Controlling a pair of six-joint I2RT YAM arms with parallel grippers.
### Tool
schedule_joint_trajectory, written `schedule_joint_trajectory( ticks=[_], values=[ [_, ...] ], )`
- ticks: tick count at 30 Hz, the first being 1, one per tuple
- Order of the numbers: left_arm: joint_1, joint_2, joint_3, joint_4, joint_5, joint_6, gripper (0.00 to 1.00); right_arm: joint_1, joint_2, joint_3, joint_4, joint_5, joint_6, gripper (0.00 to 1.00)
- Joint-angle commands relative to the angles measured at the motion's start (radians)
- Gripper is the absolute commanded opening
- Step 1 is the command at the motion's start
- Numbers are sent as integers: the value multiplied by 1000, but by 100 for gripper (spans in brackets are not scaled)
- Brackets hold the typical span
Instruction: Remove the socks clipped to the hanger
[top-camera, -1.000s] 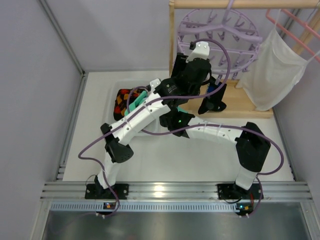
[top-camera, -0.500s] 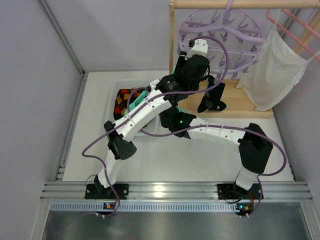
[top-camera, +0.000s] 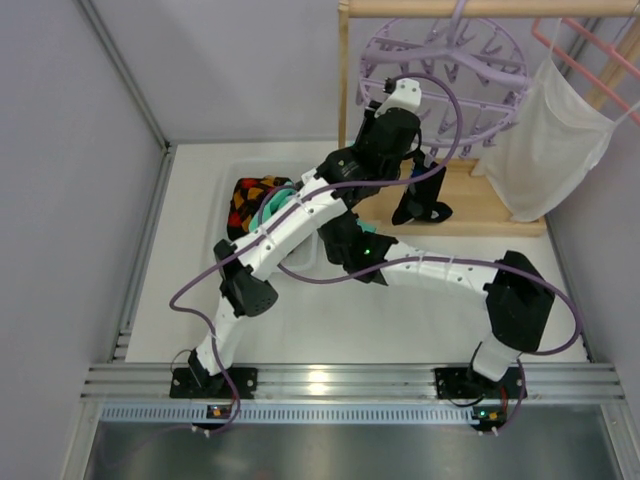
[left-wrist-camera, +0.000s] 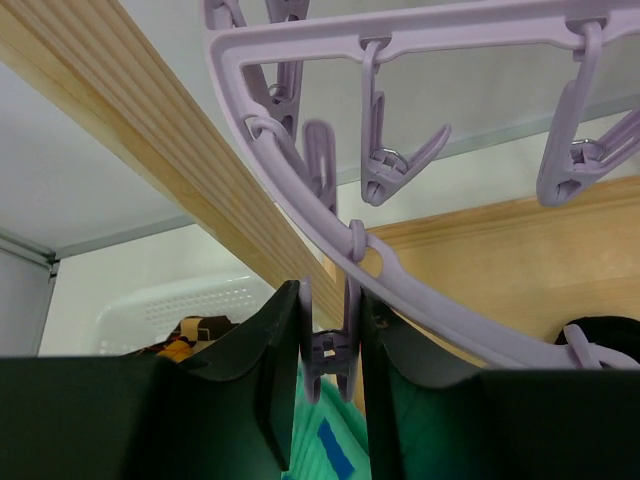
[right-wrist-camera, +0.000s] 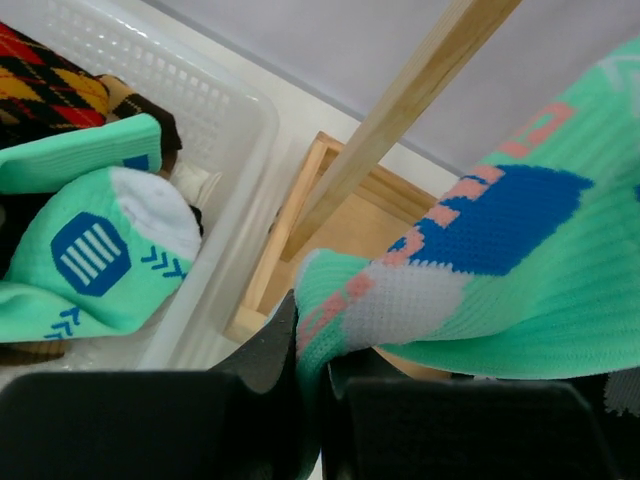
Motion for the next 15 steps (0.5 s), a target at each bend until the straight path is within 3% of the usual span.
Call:
schedule_joint_trajectory(
  ticks=[1, 5, 8, 12, 13, 15],
  values=[
    [14, 3, 40, 73, 18, 15, 14, 46, -73, -33, 46, -34, 9, 0],
    [17, 3, 37, 73, 25, 8, 3, 46, -108, -74, 55, -31, 26, 0],
    [17, -6, 17, 70, 38, -6, 4, 48, -138, -119, 52, -40, 54, 0],
    [17, -57, -42, 71, 59, -45, 18, 49, -212, -225, 35, -101, 130, 0],
    [17, -71, -71, 70, 68, -52, 31, 49, -235, -287, 35, -120, 149, 0],
    [17, -121, -110, 70, 76, -77, 46, 49, -315, -402, 50, -178, 196, 0]
  ],
)
